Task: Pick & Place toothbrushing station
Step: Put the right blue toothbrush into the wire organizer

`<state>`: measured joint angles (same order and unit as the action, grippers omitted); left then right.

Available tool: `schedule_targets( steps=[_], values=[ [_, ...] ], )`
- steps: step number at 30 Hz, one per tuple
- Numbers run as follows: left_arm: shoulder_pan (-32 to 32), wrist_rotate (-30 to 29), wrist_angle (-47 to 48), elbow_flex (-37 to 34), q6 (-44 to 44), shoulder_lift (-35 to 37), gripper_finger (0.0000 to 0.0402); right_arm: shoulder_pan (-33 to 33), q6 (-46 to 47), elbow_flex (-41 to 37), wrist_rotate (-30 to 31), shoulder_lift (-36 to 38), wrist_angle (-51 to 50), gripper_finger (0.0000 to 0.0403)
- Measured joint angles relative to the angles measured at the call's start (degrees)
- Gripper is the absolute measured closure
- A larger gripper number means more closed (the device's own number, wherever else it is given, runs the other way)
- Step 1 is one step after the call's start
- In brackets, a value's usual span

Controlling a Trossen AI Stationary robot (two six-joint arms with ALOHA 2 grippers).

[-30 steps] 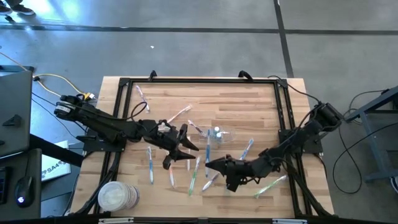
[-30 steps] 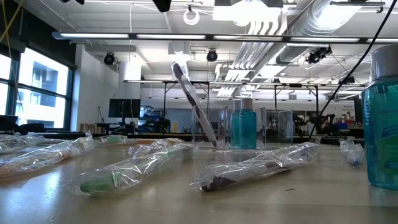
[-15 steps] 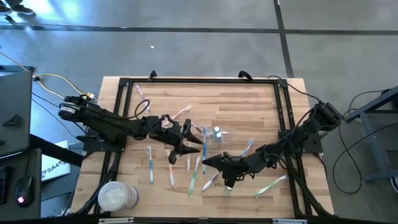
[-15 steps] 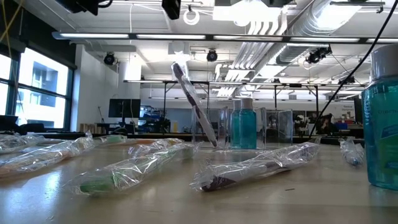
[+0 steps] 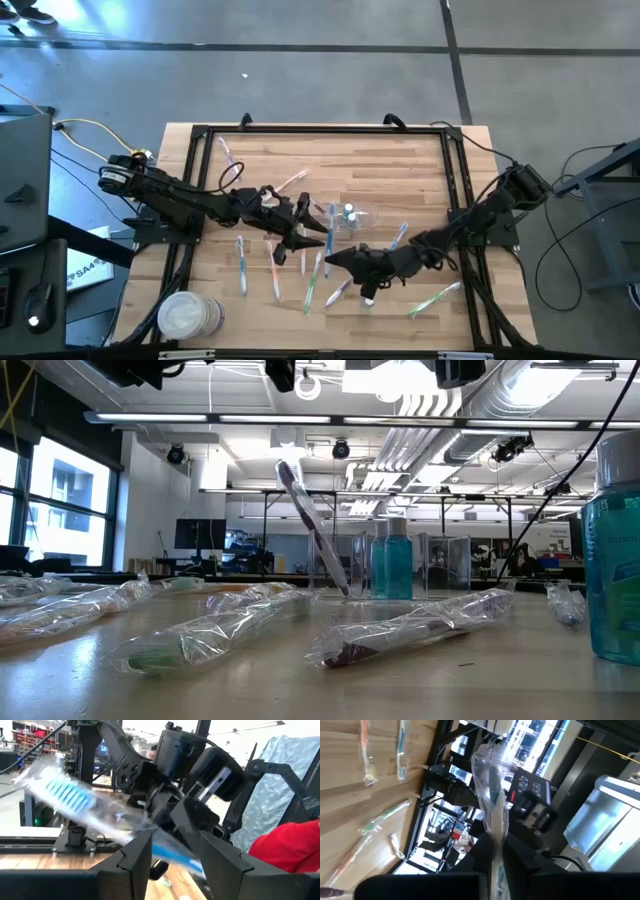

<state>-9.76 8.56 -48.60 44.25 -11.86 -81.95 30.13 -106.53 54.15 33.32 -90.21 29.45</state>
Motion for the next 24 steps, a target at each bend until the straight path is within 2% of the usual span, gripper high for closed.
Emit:
schedule_targets(
  steps=[11,17,24],
  values=[
    [0.02,-0.04,0.54,0.02,-0.39,0.0,0.0245,-1.33,0.69,0.0,-0.47,0.0,-1.14,0.0382],
    [0.0,0.09,1.18,0.02,-0.39,0.0,0.0245,0.32,-0.03,0.0,8.14,-0.02,-1.08,0.0382],
    [0.02,-2.03,3.8,0.04,-0.42,0.0,0.0245,2.76,-2.72,0.0,11.64,-0.02,-1.03,0.0382]
  ],
)
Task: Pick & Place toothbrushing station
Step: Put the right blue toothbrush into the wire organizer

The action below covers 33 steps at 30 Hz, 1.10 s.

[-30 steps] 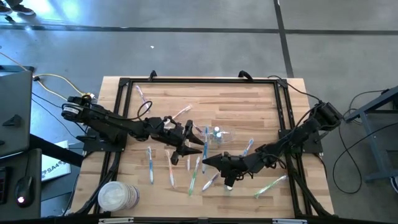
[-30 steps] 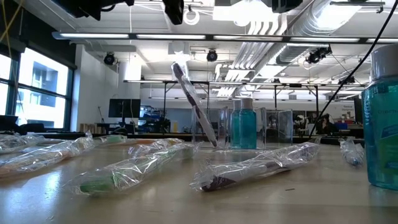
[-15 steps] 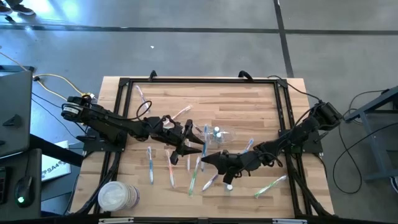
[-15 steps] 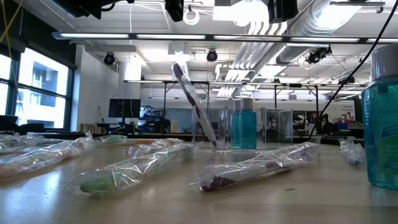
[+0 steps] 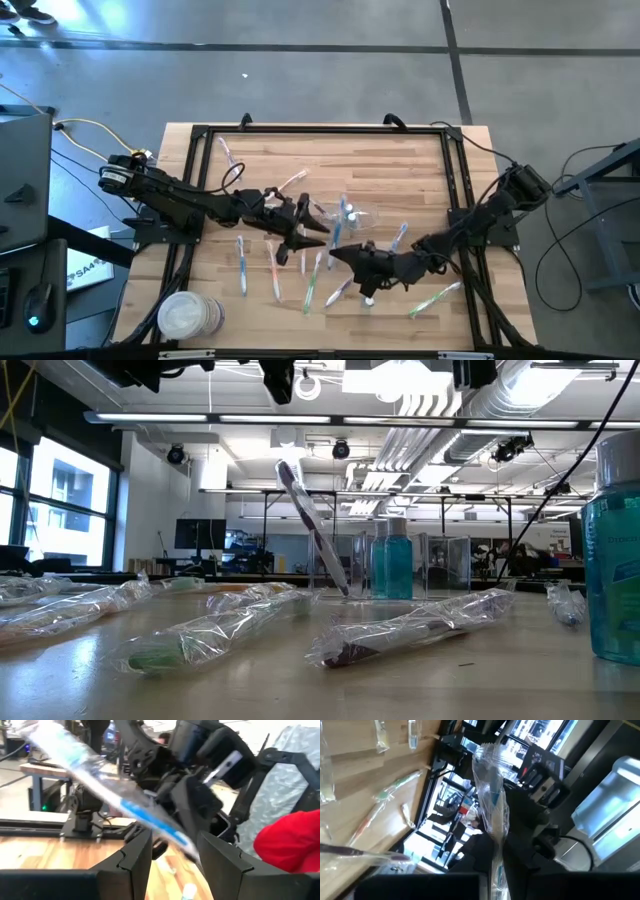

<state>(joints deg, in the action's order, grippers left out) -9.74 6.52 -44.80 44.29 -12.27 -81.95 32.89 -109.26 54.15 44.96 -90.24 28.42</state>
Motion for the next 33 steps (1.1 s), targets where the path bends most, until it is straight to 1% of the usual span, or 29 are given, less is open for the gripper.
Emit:
schedule_targets(
  steps=[5,8,13,18,22,24,30,33],
  values=[
    [0.02,-1.61,-0.07,0.0,-1.55,0.0,0.0245,1.04,-1.75,0.0,-0.5,0.0,0.07,0.0382],
    [0.04,-2.15,-0.09,0.0,-1.7,0.0,0.0244,0.75,-2.01,0.0,-2.82,0.0,0.07,0.0382],
    [0.04,-0.46,-0.09,0.0,-1.64,0.0,0.0244,-0.88,-1.98,0.0,-4.96,0.0,0.07,0.0382],
    [0.08,-2.59,-0.13,0.0,-1.55,0.0,0.0244,-1.6,-1.94,0.0,-7.37,0.0,0.02,0.0382],
    [1.36,-2.35,-0.13,0.0,-2.69,0.0,0.0244,-1.56,-1.92,0.0,-9.12,0.0,0.02,0.0382],
    [2.21,-1.53,-0.23,0.0,-3.86,0.0,0.0244,-1.56,-1.92,0.0,-9.56,0.0,0.02,0.0382],
    [3.48,3.83,-1.77,0.0,-6.05,0.0,0.0244,-2.48,-1.48,0.0,-9.3,0.0,-0.76,0.0382],
    [3.34,4.31,-2.19,0.05,-6.05,0.0,0.0244,-3.04,-1.48,0.0,-9.37,-0.02,-1.12,0.0382]
  ],
)
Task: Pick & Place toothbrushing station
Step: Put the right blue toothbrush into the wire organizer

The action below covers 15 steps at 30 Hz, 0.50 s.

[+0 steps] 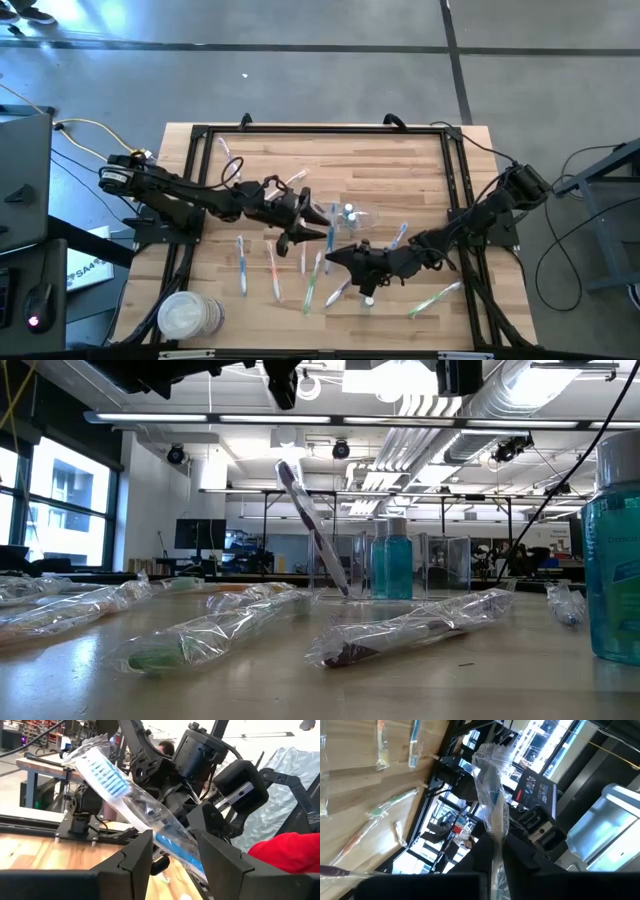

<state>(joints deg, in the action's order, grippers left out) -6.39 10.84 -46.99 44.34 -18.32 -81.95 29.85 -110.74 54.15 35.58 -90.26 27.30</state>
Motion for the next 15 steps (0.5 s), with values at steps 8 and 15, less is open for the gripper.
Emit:
schedule_targets(
  steps=[8,15],
  values=[
    [0.0,0.24,5.1,3.35,-0.18,0.0,0.0244,-0.77,-0.01,0.0,-1.31,0.0,-0.08,0.0382],
    [0.04,0.76,7.09,5.07,-1.45,-2.19,0.0244,-0.75,-0.02,-0.04,-1.3,-0.02,-0.45,0.0382]
  ],
)
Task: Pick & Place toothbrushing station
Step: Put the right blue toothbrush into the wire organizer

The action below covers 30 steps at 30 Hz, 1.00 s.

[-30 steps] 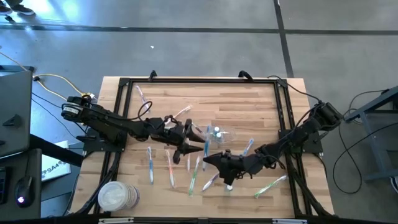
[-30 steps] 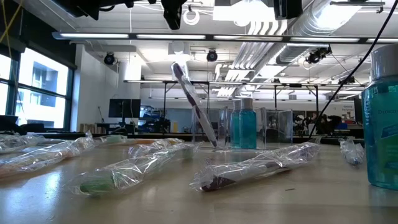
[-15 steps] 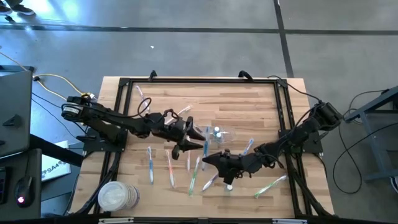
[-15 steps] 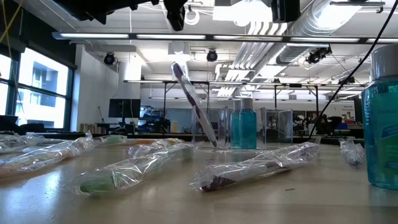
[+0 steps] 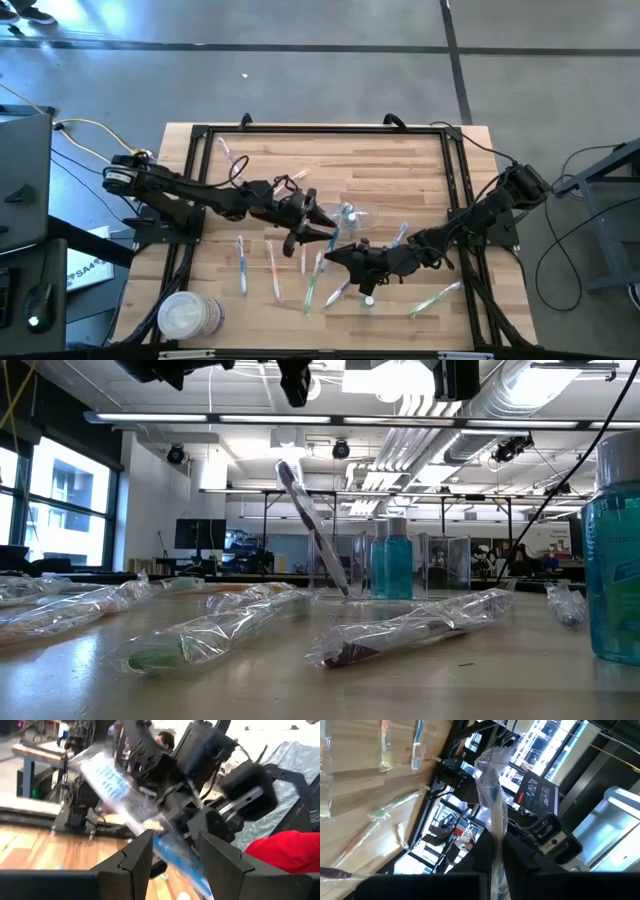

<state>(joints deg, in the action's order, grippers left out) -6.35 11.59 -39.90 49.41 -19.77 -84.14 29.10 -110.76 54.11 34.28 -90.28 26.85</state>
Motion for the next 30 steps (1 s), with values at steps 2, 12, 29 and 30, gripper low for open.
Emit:
schedule_targets(
  steps=[2,12,29,30],
  values=[
    [0.45,-0.24,1.56,0.09,-0.7,-0.68,0.0244,0.1,-0.26,0.0,0.26,-0.02,0.03,0.0382],
    [0.73,-0.39,0.89,0.52,-1.53,-1.16,0.0244,0.9,-0.42,0.0,2.69,-0.04,-0.38,0.0382],
    [0.72,-0.07,0.88,0.5,2.02,-1.16,0.0245,-1.03,1.32,0.04,0.93,-0.13,-0.73,0.0382],
    [0.72,-0.07,0.92,0.5,2.27,-1.16,0.0245,-1.03,1.33,0.04,0.92,-0.13,-0.96,0.0382]
  ],
)
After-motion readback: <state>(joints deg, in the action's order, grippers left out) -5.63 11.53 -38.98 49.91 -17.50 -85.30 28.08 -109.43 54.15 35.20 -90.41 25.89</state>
